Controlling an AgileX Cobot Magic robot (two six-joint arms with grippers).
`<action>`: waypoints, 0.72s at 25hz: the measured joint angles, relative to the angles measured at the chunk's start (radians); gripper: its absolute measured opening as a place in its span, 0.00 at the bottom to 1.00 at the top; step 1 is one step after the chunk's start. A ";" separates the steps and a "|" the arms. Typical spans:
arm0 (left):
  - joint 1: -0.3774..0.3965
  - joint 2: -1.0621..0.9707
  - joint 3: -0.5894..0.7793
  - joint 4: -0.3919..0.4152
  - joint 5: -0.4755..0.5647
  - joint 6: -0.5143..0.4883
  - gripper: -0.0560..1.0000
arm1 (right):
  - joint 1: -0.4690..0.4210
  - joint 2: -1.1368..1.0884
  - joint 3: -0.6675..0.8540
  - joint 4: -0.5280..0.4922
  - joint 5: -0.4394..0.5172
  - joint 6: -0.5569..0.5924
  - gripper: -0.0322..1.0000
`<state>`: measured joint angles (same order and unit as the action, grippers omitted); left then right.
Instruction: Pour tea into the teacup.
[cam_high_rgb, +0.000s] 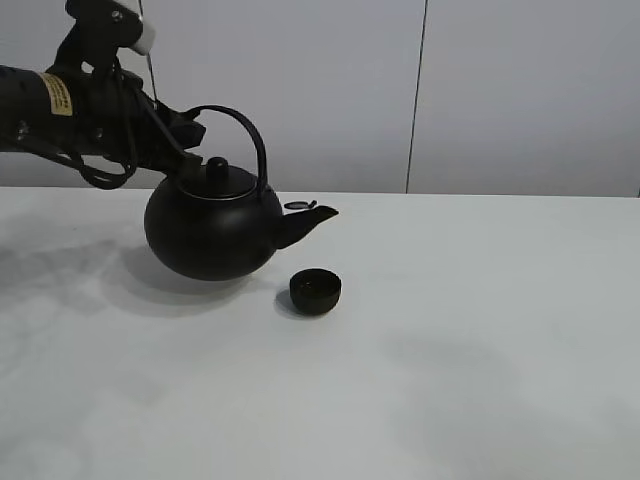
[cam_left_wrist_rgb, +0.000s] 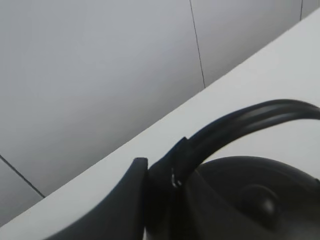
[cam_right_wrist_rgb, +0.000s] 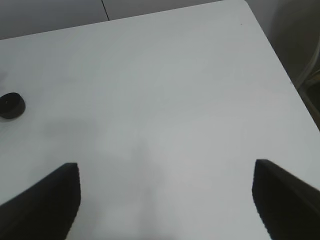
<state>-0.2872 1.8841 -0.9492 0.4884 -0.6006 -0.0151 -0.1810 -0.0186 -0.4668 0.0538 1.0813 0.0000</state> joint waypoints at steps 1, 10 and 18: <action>0.000 0.000 0.013 -0.031 -0.025 0.000 0.17 | 0.000 0.000 0.000 0.000 0.000 0.000 0.65; 0.008 -0.011 0.173 -0.208 -0.202 -0.020 0.17 | 0.000 0.000 0.000 0.000 0.000 0.000 0.65; 0.043 -0.012 0.265 -0.238 -0.287 -0.024 0.17 | 0.000 0.000 0.000 0.000 0.000 0.000 0.65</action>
<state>-0.2438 1.8722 -0.6839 0.2509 -0.8874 -0.0393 -0.1810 -0.0186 -0.4668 0.0538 1.0816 0.0000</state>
